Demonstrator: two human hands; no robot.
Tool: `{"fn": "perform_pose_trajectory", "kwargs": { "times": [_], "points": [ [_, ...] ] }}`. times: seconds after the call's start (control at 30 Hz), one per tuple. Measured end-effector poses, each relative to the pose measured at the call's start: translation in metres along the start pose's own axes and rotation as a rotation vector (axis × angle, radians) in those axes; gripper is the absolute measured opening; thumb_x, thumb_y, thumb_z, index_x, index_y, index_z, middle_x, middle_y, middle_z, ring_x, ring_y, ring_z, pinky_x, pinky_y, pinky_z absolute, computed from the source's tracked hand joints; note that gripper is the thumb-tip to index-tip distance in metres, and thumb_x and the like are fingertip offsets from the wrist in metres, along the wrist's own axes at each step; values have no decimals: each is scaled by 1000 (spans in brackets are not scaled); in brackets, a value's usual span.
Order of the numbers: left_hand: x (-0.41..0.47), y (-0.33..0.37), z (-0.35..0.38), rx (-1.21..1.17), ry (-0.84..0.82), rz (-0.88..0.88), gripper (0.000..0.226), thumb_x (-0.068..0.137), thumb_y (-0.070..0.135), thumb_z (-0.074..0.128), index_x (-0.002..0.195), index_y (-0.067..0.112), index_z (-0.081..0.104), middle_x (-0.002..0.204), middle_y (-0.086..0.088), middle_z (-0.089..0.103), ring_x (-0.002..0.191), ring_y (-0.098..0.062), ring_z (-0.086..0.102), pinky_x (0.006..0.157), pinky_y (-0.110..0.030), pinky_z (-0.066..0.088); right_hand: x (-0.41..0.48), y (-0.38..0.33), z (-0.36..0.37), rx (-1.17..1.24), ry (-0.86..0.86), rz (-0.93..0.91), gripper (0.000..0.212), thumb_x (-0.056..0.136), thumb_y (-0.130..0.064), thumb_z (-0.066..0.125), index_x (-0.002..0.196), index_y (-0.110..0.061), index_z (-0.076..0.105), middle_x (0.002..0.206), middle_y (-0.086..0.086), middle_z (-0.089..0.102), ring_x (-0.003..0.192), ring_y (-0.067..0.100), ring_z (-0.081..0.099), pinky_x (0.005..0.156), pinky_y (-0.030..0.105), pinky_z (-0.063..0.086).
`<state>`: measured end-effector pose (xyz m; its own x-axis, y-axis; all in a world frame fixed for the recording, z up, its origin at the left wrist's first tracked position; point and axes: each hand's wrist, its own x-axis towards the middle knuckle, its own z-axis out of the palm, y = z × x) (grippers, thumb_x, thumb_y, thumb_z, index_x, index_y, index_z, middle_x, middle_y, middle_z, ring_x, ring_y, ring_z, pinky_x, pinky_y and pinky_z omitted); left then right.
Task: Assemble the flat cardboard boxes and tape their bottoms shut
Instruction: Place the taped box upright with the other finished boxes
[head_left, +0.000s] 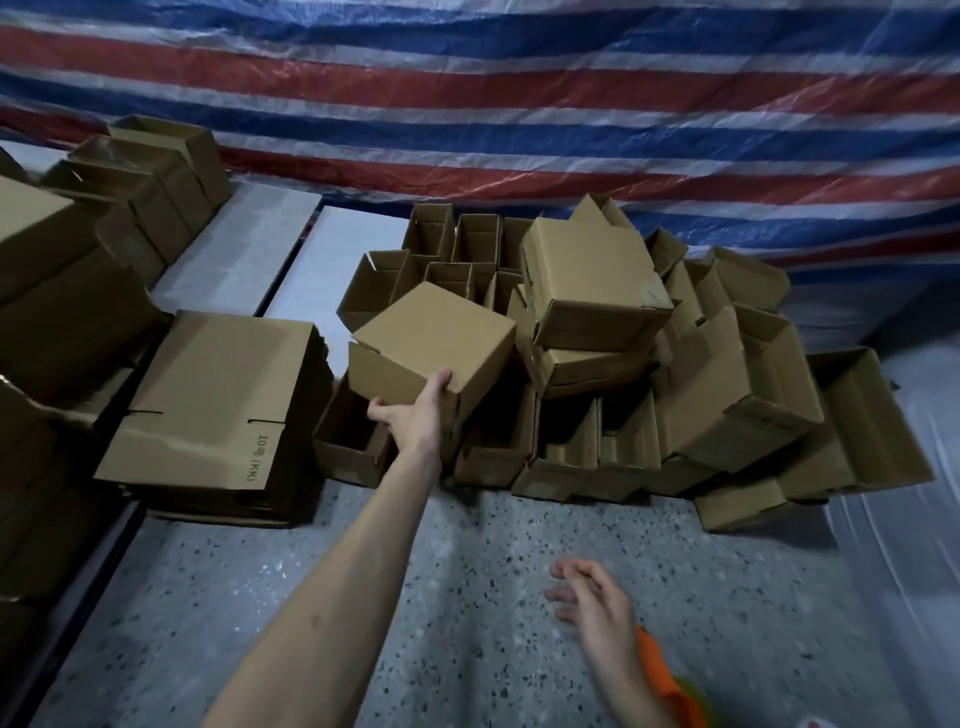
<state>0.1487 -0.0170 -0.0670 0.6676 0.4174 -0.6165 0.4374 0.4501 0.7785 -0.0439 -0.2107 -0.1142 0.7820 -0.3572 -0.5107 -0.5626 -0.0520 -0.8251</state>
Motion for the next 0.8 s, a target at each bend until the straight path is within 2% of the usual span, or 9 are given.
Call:
{"fn": "perform_pose_trajectory", "kwargs": {
  "times": [0.07, 0.17, 0.3, 0.4, 0.5, 0.57, 0.63, 0.7, 0.8],
  "points": [
    [9, -8, 0, 52, -54, -31, 115, 74, 55, 81, 153, 18, 8, 146, -14, 42, 129, -32, 46, 108, -42, 37, 2, 4, -3, -3, 10, 24, 15, 101, -26, 58, 96, -21, 71, 92, -12, 74, 77, 9, 72, 68, 29, 53],
    [16, -20, -14, 87, -115, -38, 109, 79, 62, 73, 156, 14, 13, 152, -10, 38, 136, -30, 43, 111, -41, 37, 5, 10, -4, -9, 12, 34, 16, 101, -22, 57, 96, -18, 72, 90, -7, 75, 78, 12, 72, 66, 28, 55],
    [20, -27, -48, 93, -146, 11, 77, 89, 58, 65, 148, 18, 36, 149, -5, 44, 134, -26, 45, 114, -48, 38, 8, 9, 10, -52, -21, 30, 18, 103, -20, 55, 95, -18, 71, 90, -6, 74, 78, 15, 72, 75, 40, 58],
    [25, -25, -88, 83, -3, 118, 46, 91, 47, 68, 127, 24, 51, 127, 1, 56, 121, -21, 55, 105, -37, 46, 10, 2, 29, -40, -62, 11, 17, 102, -17, 55, 97, -13, 71, 88, -2, 74, 78, 21, 71, 81, 50, 57],
    [35, -20, -138, 96, 308, 203, 44, 87, 37, 76, 118, 15, 53, 114, -1, 58, 107, -19, 59, 87, -27, 44, 8, -7, 50, -52, -89, -29, 16, 102, -18, 56, 99, -13, 70, 94, 4, 74, 82, 24, 72, 79, 48, 58],
    [45, -14, -170, 57, 479, 143, 47, 87, 36, 76, 117, 11, 50, 110, -4, 55, 100, -21, 56, 86, -31, 44, 5, -12, 62, -52, -113, -56, 15, 102, -17, 55, 100, -13, 70, 95, 4, 73, 80, 23, 71, 74, 41, 58],
    [60, -11, -198, 73, 546, 27, 52, 87, 39, 75, 119, 7, 50, 110, -7, 55, 99, -23, 55, 90, -34, 46, 1, -16, 73, -62, -139, -74, 15, 102, -15, 55, 98, -13, 69, 93, 4, 73, 80, 24, 71, 71, 37, 56],
    [73, -12, -215, 88, 487, -73, 58, 84, 45, 77, 120, 3, 56, 113, -11, 62, 102, -26, 61, 95, -39, 50, -3, -17, 81, -77, -158, -84, 16, 102, -14, 55, 96, -14, 69, 90, 2, 74, 78, 23, 71, 70, 37, 56],
    [87, -13, -221, 62, 339, -153, 50, 84, 46, 77, 105, 2, 66, 98, -13, 70, 79, -25, 67, 72, -39, 56, -9, -14, 87, -105, -179, -91, 16, 101, -14, 55, 95, -14, 70, 86, -3, 75, 75, 20, 72, 69, 36, 58]
  ]
}}
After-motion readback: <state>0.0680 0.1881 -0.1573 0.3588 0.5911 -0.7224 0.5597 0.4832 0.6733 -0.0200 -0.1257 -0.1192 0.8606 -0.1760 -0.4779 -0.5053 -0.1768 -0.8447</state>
